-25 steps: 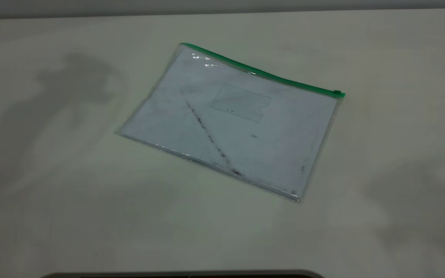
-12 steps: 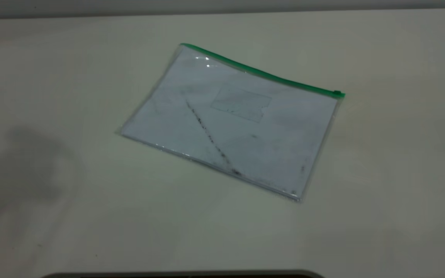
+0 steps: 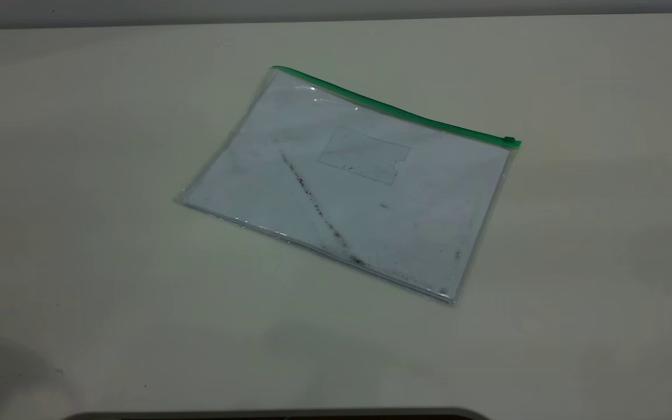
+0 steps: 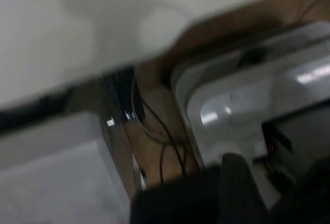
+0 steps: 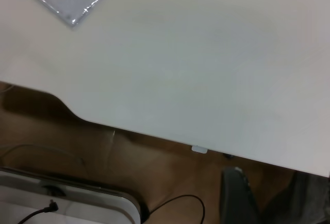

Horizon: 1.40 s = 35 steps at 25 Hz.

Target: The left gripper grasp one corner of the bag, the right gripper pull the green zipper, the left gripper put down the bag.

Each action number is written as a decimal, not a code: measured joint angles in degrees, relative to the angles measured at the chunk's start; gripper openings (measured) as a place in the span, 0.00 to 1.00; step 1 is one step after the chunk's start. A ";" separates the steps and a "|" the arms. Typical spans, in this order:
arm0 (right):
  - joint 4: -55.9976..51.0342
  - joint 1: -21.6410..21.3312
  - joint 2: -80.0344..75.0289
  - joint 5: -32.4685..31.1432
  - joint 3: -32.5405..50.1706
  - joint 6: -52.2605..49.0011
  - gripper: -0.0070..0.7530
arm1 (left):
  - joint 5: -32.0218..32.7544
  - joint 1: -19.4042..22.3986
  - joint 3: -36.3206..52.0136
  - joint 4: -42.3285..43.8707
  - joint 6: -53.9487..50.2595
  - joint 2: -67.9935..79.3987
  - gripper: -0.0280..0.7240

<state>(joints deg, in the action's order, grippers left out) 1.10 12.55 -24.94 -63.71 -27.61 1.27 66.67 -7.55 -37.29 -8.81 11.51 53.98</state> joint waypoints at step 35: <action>-0.01 -6.29 25.75 -0.76 0.05 -0.13 0.59 | -1.02 4.61 9.13 1.90 -3.77 -54.99 0.66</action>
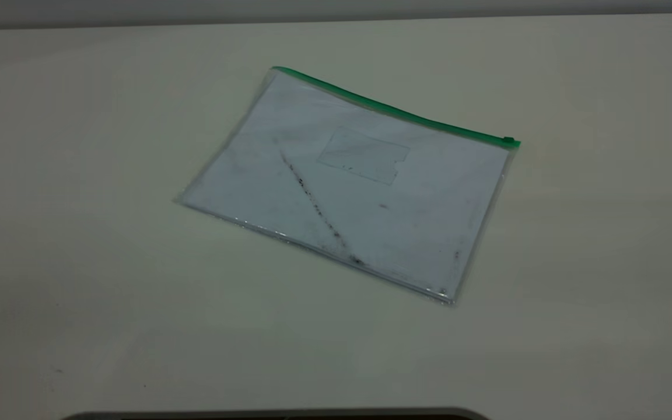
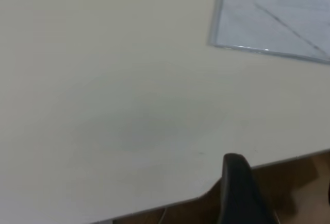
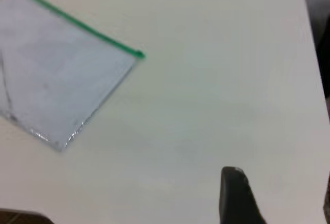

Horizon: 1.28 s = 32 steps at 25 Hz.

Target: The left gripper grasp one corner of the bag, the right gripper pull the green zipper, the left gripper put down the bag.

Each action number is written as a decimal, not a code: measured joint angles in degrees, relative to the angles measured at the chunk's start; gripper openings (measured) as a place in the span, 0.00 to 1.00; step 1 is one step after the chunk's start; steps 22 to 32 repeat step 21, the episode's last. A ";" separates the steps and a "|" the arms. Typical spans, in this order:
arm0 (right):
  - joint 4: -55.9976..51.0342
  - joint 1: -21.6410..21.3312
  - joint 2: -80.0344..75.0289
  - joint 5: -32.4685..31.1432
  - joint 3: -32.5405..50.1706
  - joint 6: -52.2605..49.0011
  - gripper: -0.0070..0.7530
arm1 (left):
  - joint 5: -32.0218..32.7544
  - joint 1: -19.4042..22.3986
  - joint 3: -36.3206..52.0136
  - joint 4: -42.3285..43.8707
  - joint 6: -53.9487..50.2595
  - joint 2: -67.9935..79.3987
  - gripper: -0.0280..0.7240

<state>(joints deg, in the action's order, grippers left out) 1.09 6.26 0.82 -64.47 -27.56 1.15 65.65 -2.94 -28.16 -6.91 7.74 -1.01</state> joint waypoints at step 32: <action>0.00 -0.06 0.12 -0.18 0.00 0.00 0.59 | 0.00 1.05 0.00 0.13 -0.10 -0.06 0.66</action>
